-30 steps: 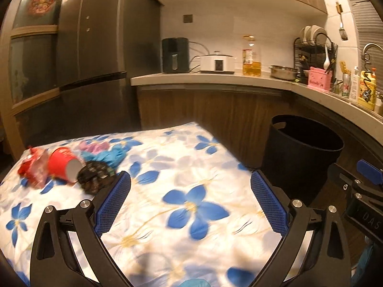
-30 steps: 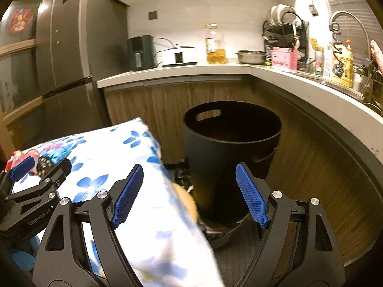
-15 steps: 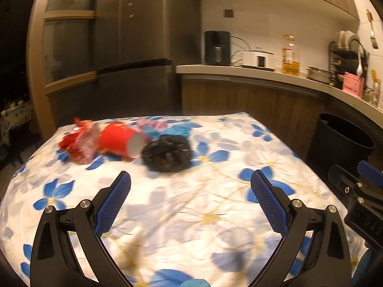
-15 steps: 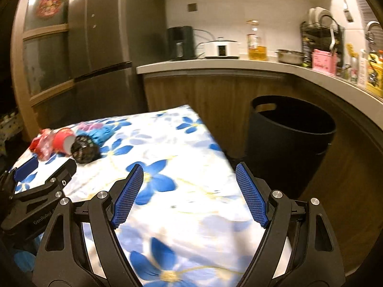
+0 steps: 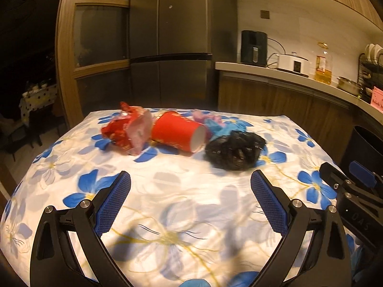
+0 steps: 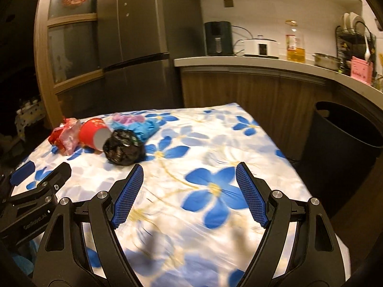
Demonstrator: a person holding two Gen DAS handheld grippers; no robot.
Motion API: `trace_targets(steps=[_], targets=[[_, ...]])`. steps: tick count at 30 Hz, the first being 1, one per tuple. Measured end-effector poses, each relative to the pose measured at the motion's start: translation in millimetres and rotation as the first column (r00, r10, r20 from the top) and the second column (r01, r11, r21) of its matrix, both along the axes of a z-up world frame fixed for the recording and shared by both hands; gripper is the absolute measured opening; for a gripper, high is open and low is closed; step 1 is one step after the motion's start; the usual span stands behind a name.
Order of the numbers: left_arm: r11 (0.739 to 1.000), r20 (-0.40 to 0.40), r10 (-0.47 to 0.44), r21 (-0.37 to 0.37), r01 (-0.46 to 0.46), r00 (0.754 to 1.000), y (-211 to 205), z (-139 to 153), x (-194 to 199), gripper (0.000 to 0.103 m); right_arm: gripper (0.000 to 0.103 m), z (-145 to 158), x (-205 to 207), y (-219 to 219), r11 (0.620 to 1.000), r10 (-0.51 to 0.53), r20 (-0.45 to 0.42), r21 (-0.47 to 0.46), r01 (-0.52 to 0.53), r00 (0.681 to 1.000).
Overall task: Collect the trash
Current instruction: 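Grasp the red plastic bag with the left tool while the right tool grasps a black bag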
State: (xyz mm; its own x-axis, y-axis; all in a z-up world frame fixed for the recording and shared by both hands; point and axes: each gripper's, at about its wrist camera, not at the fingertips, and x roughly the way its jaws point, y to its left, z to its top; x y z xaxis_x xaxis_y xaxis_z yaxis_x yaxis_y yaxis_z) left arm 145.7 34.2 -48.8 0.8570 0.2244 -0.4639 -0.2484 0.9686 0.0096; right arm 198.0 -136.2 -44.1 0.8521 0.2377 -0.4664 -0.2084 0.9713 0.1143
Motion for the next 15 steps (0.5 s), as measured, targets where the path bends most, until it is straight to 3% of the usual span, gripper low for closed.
trace_targets(steps=[7, 15], targets=[[0.999, 0.01, 0.044, -0.003, -0.044, 0.999, 25.1, 5.0, 2.9, 0.096, 0.079, 0.2, 21.0, 33.2, 0.998, 0.058, 0.005, 0.004, -0.058, 0.998], [0.987, 0.037, 0.162, -0.005, -0.162, 0.986, 81.2, 21.1, 29.9, 0.096, 0.079, -0.3, 58.7, 76.0, 0.995, 0.103, -0.005, 0.019, -0.103, 0.995]])
